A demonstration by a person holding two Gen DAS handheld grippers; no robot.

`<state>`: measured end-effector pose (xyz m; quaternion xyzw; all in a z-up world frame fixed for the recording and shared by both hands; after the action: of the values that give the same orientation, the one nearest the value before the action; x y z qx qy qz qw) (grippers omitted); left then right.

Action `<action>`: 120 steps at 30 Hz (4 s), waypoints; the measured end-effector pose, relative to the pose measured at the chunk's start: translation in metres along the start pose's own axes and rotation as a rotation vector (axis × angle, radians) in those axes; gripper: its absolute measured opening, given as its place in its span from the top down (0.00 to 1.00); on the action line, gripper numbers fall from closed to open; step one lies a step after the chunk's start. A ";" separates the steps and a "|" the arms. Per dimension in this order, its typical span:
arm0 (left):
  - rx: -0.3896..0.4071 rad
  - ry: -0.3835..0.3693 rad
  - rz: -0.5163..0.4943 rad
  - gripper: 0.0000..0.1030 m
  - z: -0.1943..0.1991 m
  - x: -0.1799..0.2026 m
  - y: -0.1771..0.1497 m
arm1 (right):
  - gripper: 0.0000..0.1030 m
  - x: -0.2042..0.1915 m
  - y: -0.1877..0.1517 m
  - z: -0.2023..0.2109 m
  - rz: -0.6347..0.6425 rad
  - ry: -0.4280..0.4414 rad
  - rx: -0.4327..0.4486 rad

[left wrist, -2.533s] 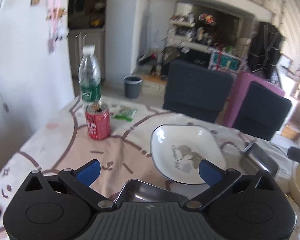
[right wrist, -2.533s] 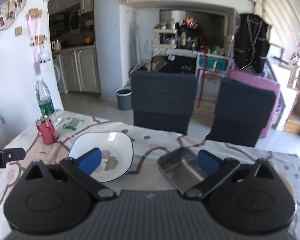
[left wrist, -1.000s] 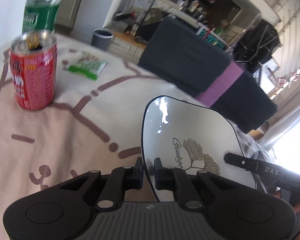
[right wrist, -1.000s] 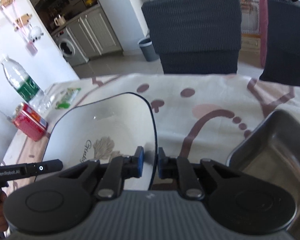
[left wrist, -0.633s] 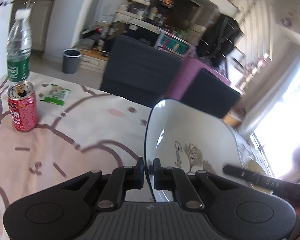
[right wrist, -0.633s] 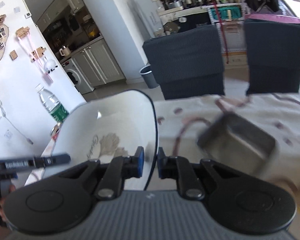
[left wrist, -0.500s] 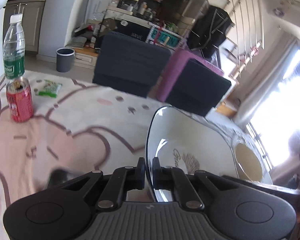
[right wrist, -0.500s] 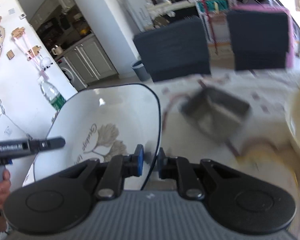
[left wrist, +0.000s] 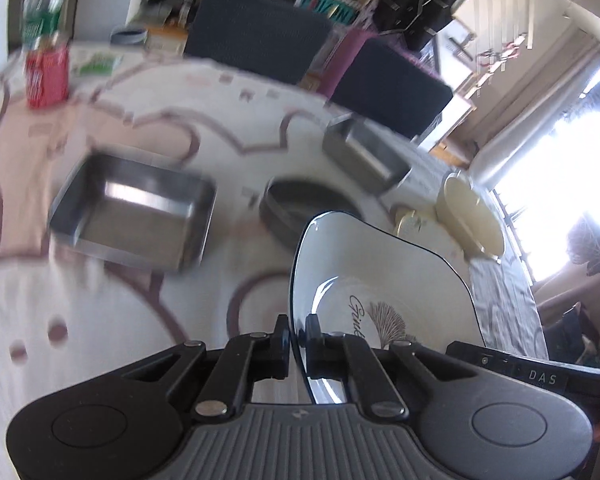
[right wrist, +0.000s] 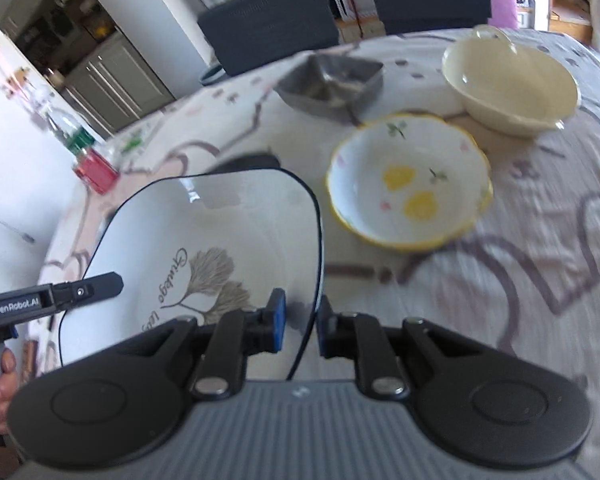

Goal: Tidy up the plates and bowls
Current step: 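Lift the white plate with both grippers and carry it toward the yellow-rimmed bowl, then lower the white plate onto the table and open both grippers, then grasp the cream two-handled bowl with the right gripper while the left gripper approaches it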

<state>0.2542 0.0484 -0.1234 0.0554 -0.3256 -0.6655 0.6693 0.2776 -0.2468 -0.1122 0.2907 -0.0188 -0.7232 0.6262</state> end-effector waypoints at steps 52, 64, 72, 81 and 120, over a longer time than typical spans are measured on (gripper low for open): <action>-0.229 0.107 0.112 0.85 -0.060 -0.021 -0.017 | 0.81 0.001 -0.017 -0.079 -0.018 -0.100 -0.200; -0.245 0.116 0.089 0.84 -0.062 -0.021 -0.017 | 0.80 -0.006 -0.022 -0.088 0.009 -0.114 -0.221; -0.258 0.118 0.060 0.84 -0.066 -0.017 -0.015 | 0.80 -0.005 -0.022 -0.088 0.008 -0.107 -0.224; -0.277 0.139 0.010 0.67 -0.065 -0.014 -0.017 | 0.61 -0.007 -0.023 -0.083 0.026 -0.149 -0.204; -0.029 0.191 -0.216 0.00 0.007 0.032 -0.018 | 0.00 -0.003 -0.038 0.026 0.080 -0.077 0.028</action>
<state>0.2321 0.0196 -0.1159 0.1436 -0.2429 -0.7302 0.6223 0.2319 -0.2449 -0.1045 0.2707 -0.0646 -0.7079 0.6491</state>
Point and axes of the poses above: each gripper's, at about its wrist camera, not at the fingertips, and z roughly against the way its jaws point, x to its right, y to its top, the point moved 1 cm from there along -z, roughly the way its jaws point, and after that the axes turned 7 degrees about -z, right-handed, at the moved point
